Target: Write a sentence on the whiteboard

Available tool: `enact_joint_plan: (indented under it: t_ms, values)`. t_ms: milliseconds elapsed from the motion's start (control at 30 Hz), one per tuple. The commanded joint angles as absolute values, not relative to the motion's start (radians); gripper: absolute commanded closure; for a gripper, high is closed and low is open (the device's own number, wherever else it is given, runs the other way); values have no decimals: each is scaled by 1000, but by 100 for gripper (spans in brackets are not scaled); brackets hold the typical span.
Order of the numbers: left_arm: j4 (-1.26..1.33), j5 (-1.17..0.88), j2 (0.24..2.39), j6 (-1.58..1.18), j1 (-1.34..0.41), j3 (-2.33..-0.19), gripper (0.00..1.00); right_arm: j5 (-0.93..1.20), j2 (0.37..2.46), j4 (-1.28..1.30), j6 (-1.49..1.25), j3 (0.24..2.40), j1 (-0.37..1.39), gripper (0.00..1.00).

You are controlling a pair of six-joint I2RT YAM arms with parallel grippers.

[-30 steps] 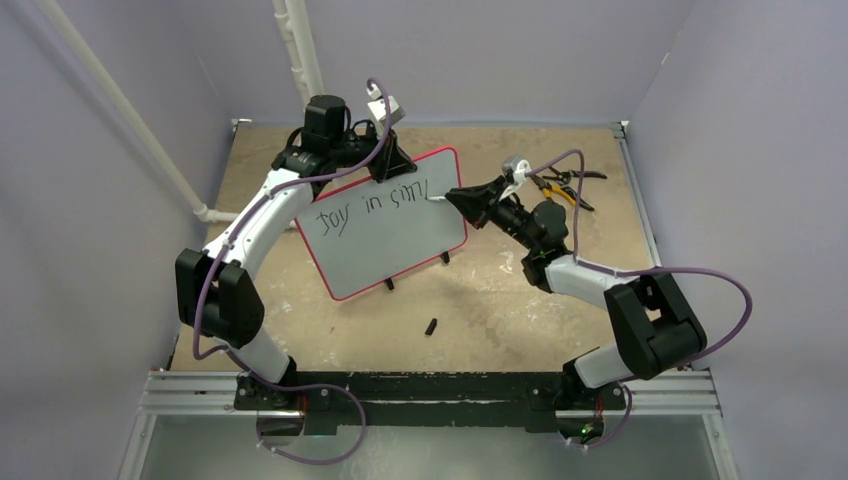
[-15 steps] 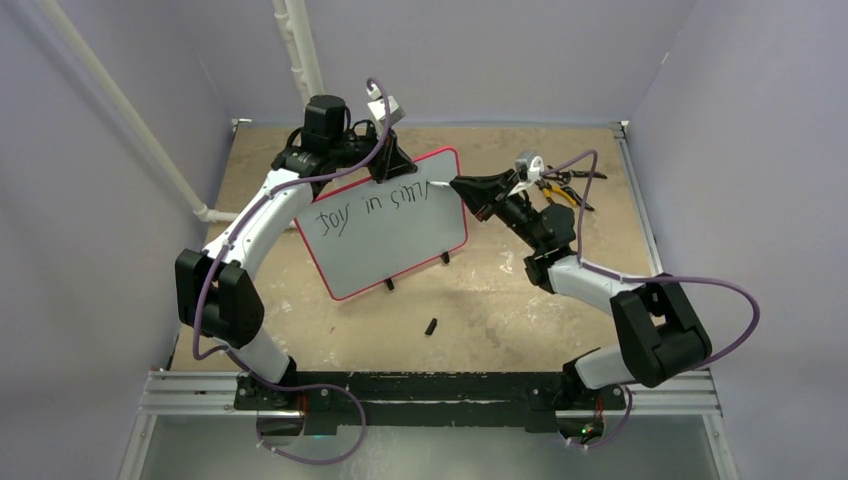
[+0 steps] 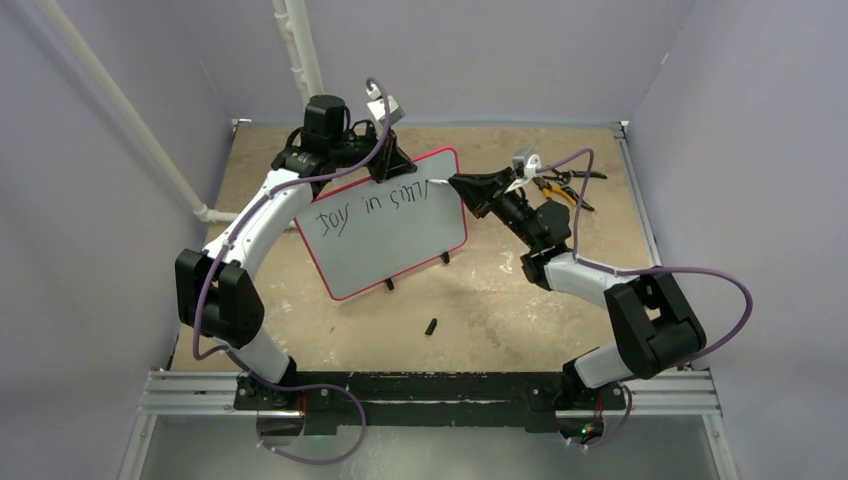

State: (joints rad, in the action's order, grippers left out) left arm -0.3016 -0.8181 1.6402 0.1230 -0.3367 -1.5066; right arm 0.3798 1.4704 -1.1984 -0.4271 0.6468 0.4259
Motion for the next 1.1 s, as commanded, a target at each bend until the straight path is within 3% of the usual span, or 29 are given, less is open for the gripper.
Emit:
enact_joint_plan:
  t_ms: [0,1067]
  values:
    - [-379,-854,1635,140,-319,-1472,100,263,1445,-1222,-411,652,425,100]
    - [-369,-861,1638,133,-316,-1471,100,353,1478,-1199,-421,643,465,100]
